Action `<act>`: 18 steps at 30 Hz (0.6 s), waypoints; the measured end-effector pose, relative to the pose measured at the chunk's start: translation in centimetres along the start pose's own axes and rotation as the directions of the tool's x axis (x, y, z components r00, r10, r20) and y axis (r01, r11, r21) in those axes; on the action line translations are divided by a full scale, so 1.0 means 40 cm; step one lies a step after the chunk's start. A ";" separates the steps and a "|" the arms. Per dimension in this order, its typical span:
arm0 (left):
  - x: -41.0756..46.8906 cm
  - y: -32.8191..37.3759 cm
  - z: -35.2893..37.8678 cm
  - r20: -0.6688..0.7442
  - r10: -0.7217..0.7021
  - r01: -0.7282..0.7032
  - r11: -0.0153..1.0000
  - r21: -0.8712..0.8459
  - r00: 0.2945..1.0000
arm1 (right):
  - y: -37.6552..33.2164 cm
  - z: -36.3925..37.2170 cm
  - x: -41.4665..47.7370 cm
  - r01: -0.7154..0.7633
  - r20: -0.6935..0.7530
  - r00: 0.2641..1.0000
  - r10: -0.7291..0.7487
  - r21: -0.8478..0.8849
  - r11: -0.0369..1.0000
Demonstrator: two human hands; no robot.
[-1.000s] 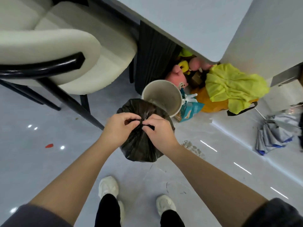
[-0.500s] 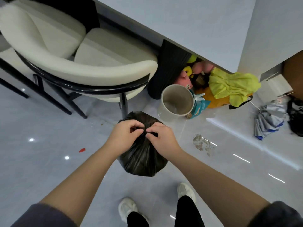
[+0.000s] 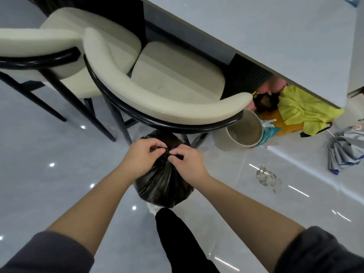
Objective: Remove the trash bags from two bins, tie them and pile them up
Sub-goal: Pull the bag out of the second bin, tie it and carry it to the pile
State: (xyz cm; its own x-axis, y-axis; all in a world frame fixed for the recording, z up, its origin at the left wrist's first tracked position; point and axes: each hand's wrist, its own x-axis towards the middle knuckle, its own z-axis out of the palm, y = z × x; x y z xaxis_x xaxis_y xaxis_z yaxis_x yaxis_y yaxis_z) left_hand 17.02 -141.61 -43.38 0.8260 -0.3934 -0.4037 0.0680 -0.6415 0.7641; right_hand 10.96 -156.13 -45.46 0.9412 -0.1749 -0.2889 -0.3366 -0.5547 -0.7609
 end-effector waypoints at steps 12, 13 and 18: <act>0.028 -0.258 -0.393 -0.036 -0.031 0.030 0.999 -0.035 0.999 | -0.315 0.316 0.153 -0.054 0.107 0.993 0.054 -0.001 0.999; 0.026 -0.280 -0.427 -0.034 -0.027 0.026 0.999 -0.039 0.999 | -0.341 0.345 0.160 -0.052 0.100 0.994 0.052 -0.006 0.999; 0.012 -0.379 -0.587 0.054 0.023 -0.024 1.000 0.020 0.998 | -0.463 0.485 0.173 -0.079 -0.004 0.997 0.079 -0.002 0.997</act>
State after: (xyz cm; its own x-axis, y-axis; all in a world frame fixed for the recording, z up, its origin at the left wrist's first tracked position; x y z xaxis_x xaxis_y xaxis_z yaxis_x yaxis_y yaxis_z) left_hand 29.52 -116.61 -43.36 0.7961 -0.4424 -0.4128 0.0374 -0.6449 0.7634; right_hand 23.17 -131.30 -44.64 0.9119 -0.2216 -0.3454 -0.4097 -0.5406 -0.7348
